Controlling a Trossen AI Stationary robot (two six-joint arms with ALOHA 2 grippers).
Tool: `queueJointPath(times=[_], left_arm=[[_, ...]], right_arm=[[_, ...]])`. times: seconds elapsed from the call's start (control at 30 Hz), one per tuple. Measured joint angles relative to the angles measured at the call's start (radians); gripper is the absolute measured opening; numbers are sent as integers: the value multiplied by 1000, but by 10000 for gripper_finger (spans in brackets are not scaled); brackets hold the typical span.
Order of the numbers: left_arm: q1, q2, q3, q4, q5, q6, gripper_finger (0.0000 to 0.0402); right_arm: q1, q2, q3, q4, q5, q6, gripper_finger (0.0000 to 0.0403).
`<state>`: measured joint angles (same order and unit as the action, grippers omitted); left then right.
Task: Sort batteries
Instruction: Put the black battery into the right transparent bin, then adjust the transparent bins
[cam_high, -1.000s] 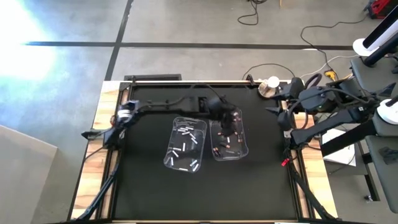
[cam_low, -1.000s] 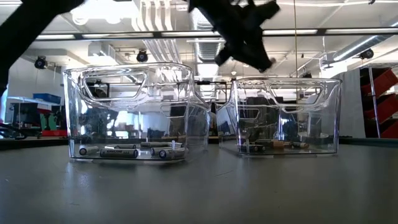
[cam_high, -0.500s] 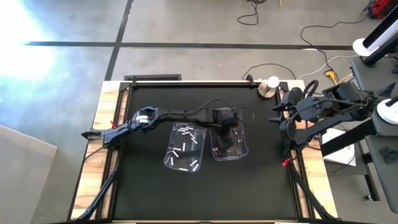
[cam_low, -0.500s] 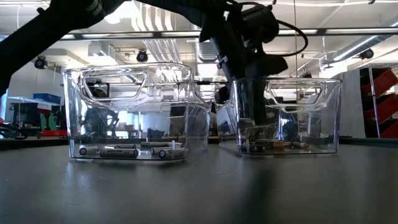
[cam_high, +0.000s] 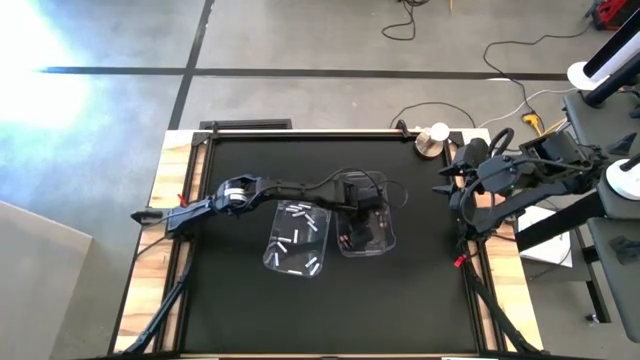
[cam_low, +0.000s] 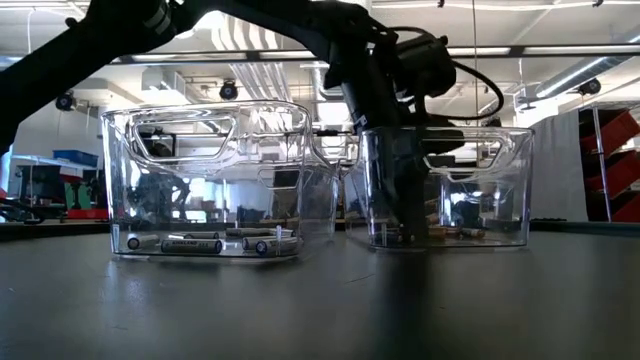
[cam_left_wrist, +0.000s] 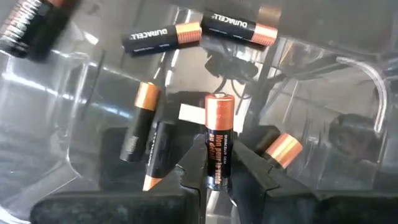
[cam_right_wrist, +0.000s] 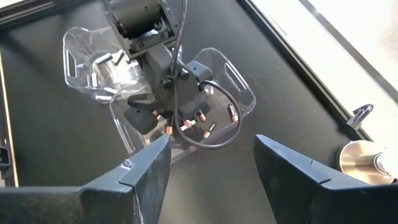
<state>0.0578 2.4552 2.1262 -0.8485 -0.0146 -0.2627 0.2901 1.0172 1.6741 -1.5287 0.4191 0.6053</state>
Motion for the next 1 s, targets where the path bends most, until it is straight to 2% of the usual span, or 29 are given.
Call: queueJointPath(times=[0.37, 0.5, 0.63, 0.67, 0.8, 1.0], left_arm=[[1, 2, 10, -12, -21, 7, 102], [-1, 2, 79, -42, -22, 47, 130], [-16, 1, 229, -184, -27, 119, 150], [-23, -18, 229, -197, -37, 138, 154], [-49, -154, 102, -270, -90, 155, 161], [-89, -339, -119, -340, -100, 222, 163]], right_arm=[[0, 0, 0, 0, 0, 24, 239], [0, 0, -6, 1, 5, 26, 250], [0, 0, -51, 2, 47, 35, 255], [0, 0, -67, 2, 48, 36, 256], [0, 1, -143, 16, 50, 30, 252], [0, 2, -255, 27, 53, 5, 240]])
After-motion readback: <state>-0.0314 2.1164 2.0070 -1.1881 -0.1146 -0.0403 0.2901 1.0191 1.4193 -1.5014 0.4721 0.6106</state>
